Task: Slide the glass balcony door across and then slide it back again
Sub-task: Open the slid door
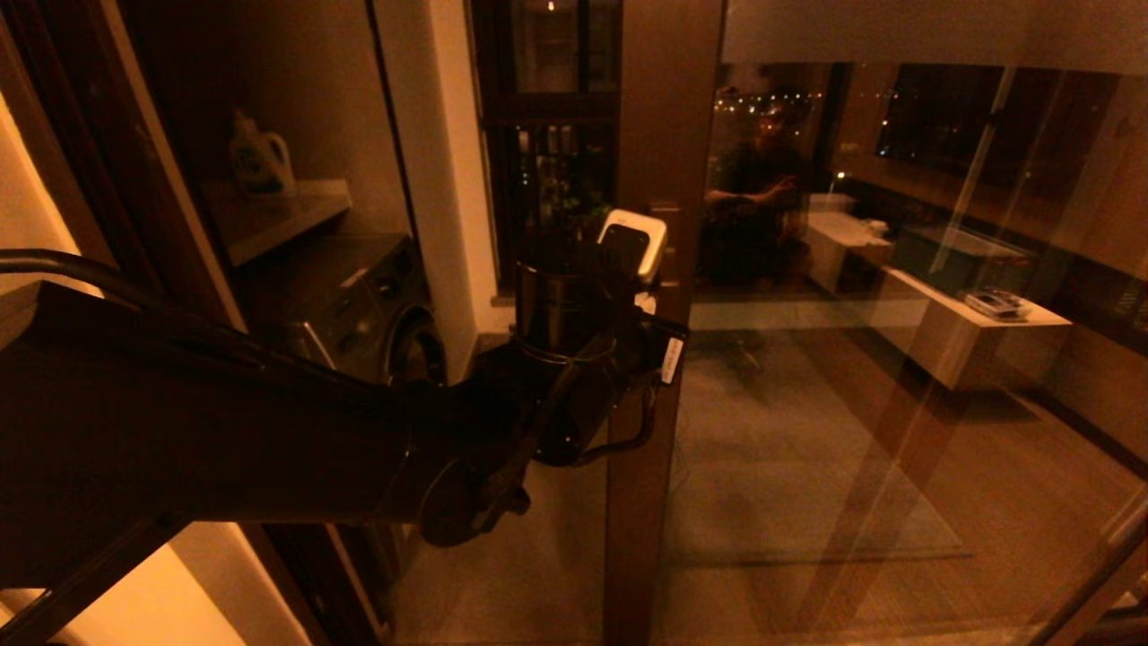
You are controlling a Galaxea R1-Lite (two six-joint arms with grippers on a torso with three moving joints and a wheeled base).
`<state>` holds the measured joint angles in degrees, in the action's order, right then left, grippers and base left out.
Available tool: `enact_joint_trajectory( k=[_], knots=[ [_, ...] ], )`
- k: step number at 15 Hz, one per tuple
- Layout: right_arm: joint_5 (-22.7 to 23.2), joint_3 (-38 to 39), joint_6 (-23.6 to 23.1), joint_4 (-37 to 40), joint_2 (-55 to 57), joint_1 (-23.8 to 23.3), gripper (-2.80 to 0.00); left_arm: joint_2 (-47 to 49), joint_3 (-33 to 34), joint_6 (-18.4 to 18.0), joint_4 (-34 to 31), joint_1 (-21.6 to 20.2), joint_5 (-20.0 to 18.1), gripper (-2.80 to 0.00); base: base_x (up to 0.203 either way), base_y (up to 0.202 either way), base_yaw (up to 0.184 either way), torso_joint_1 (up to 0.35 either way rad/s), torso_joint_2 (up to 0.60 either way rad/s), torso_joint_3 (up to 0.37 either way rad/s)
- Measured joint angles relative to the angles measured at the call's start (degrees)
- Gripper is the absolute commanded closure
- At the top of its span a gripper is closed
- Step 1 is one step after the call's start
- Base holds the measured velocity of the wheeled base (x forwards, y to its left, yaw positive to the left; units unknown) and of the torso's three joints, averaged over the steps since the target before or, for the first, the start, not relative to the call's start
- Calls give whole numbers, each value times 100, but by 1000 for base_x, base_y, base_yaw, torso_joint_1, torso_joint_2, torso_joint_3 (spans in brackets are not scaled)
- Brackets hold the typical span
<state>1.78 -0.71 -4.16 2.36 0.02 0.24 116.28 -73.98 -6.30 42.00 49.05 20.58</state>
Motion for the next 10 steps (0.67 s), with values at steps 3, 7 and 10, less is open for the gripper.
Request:
enact_joint_trajectory(
  k=[3,7,10],
  knots=[
    [1,0,-2,0,0,-2,0,17,23,5,1,6,81,0,0,0,0,0,0,0],
    [1,0,-2,-2,0,-2,0,-141,330,-1,1,-159,338,0,0,0,0,0,0,0],
    [2,0,-2,-1,0,0,0,-728,1029,30,-2,-662,249,0,0,0,0,0,0,0]
  ],
)
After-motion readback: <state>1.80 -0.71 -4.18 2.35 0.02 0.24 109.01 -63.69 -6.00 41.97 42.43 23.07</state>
